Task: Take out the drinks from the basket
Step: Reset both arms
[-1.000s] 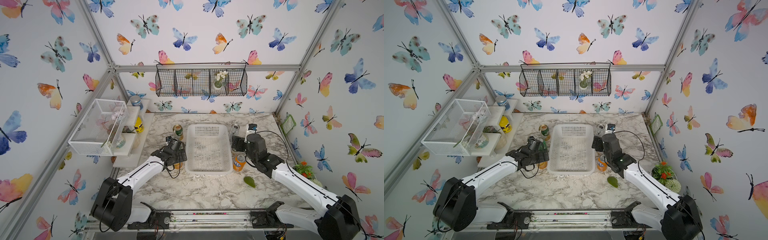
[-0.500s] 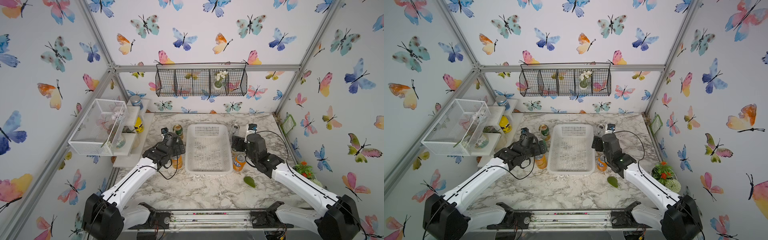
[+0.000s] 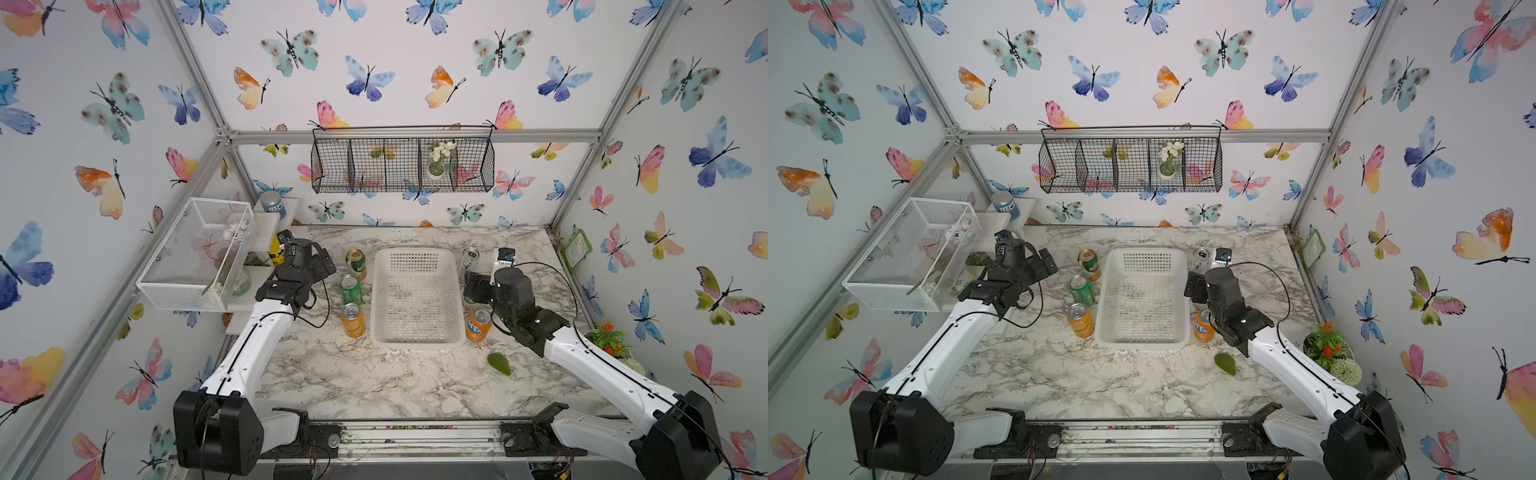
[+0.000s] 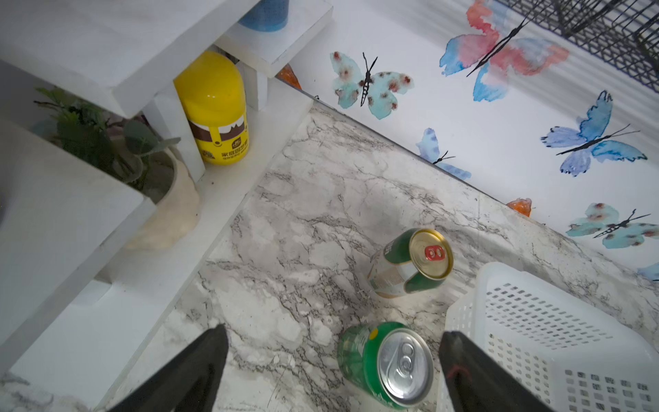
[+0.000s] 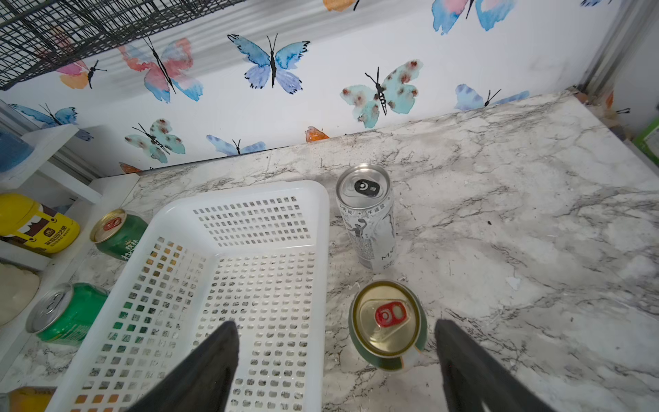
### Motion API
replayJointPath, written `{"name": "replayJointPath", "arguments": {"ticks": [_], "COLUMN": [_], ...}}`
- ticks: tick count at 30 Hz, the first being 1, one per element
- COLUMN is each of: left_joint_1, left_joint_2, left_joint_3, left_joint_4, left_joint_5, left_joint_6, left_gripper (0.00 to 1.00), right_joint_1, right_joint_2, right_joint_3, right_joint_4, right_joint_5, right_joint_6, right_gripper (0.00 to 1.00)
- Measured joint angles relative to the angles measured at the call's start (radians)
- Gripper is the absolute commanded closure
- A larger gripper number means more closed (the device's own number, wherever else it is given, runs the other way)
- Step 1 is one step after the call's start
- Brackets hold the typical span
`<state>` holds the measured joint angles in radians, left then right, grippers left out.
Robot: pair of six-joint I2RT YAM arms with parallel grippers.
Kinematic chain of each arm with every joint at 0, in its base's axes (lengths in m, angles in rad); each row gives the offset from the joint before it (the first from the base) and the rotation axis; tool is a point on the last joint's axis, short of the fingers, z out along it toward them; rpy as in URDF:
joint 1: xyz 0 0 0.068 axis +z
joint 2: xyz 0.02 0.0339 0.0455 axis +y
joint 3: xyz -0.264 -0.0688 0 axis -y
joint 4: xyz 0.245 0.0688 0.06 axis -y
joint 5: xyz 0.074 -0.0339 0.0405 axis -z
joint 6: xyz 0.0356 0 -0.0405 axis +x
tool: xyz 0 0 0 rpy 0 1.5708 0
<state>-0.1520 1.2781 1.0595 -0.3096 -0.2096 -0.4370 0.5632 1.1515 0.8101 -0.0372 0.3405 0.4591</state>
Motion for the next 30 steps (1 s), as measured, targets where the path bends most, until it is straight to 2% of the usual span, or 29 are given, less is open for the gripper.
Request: {"name": "replayJointPath", "arguments": {"ticks": [6, 12, 19, 24, 30], "left_joint_1": [0.015, 0.025, 0.089, 0.091, 0.091], "left_joint_2": [0.022, 0.072, 0.068, 0.068, 0.068], "left_joint_3": [-0.162, -0.258, -0.43, -0.562, -0.652], "left_joint_4": [0.21, 0.379, 0.641, 0.779, 0.93], "left_joint_5": [0.004, -0.049, -0.074, -0.086, -0.082], "left_joint_6": [0.093, 0.196, 0.28, 0.337, 0.367], "left_gripper": [0.01, 0.01, 0.01, 0.01, 0.01], "right_joint_1": [-0.002, -0.002, -0.002, -0.003, -0.007], "right_joint_2": [0.0, 0.0, 0.0, 0.0, -0.001], "right_joint_3": [-0.003, -0.003, -0.01, -0.011, -0.018], "right_joint_4": [0.002, 0.002, 0.003, 0.005, 0.01], "right_joint_5": [0.0, 0.0, 0.0, 0.0, 0.0], "right_joint_6": [0.0, 0.0, 0.0, 0.0, 0.0], "right_gripper": [0.11, 0.11, 0.11, 0.11, 0.11]}}
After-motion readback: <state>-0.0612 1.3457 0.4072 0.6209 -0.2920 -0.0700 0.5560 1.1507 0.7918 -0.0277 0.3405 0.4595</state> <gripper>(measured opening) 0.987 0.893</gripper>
